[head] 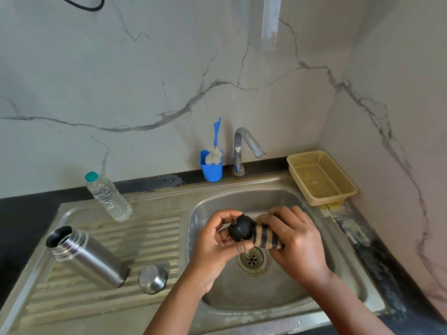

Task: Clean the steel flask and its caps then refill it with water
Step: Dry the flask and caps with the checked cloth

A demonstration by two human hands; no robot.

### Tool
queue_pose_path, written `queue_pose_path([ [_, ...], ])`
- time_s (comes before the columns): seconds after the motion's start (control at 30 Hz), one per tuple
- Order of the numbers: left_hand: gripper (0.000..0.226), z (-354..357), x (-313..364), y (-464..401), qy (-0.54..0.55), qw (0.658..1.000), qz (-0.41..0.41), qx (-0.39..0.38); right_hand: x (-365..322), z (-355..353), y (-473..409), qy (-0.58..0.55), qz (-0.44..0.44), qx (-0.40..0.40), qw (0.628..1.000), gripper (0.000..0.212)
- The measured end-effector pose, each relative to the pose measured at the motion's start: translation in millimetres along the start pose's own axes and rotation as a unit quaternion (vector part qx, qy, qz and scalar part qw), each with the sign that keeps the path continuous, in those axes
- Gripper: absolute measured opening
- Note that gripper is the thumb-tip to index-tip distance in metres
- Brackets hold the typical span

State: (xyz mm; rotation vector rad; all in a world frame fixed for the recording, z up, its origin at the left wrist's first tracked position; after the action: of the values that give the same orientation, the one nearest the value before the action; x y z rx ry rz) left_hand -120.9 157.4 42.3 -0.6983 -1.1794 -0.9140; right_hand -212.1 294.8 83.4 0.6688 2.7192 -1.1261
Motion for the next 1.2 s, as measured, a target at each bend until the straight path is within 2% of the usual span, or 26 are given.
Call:
queue_pose_path([
  [0.13,0.055,0,4,-2,-0.010,1.000,0.006,0.004,-16,-8,4,-0.016,-0.043,0.027,0.999,0.022],
  [0.37,0.063,3,2,2,0.028,1.000,-0.012,-0.007,-2,-7,2,-0.055,0.024,0.030,0.998,0.023],
  [0.5,0.056,3,4,5,-0.012,1.000,0.001,-0.009,-13,-15,1,-0.020,-0.015,0.065,0.998,0.022],
  [0.63,0.060,0,1,5,-0.017,0.999,-0.024,-0.028,-19,-15,4,0.037,-0.054,0.065,0.996,0.018],
  [0.73,0.040,-2,4,3,0.013,0.999,-0.037,-0.038,-25,-15,6,0.058,-0.092,0.060,0.992,0.012],
  [0.8,0.035,-4,5,1,0.011,0.999,-0.031,-0.015,-33,-13,7,0.049,-0.117,0.042,0.991,0.008],
  [0.9,0.039,-6,7,0,0.019,1.000,-0.012,-0.002,-25,-9,5,-0.008,-0.051,0.025,0.998,0.007],
  [0.97,0.044,-6,5,1,0.034,0.999,-0.008,-0.012,-14,-9,3,-0.034,0.014,0.026,0.999,0.023],
  [1.03,0.049,-6,3,3,0.045,0.999,-0.005,-0.014,-16,-10,5,-0.022,-0.024,0.025,0.999,0.023],
  [1.13,0.046,-6,-1,5,0.050,0.999,-0.009,0.001,-31,-14,10,-0.001,-0.155,0.007,0.988,0.014],
  [1.2,0.043,-6,-4,6,0.057,0.998,-0.011,0.008,-30,-13,10,0.007,-0.175,-0.009,0.985,0.017],
])
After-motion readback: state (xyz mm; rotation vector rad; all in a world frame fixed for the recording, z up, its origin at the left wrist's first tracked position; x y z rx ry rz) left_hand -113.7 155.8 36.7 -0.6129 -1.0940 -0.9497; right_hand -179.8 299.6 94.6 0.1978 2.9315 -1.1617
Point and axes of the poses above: each hand's wrist, its own y-axis away from the middle knuckle, its own z-axis out of the palm, x = y × z, the point moved 6 cm from there along -y, towards the middle knuckle, and after that the axes turned 2 degrees about z, right-handed, at the moved point
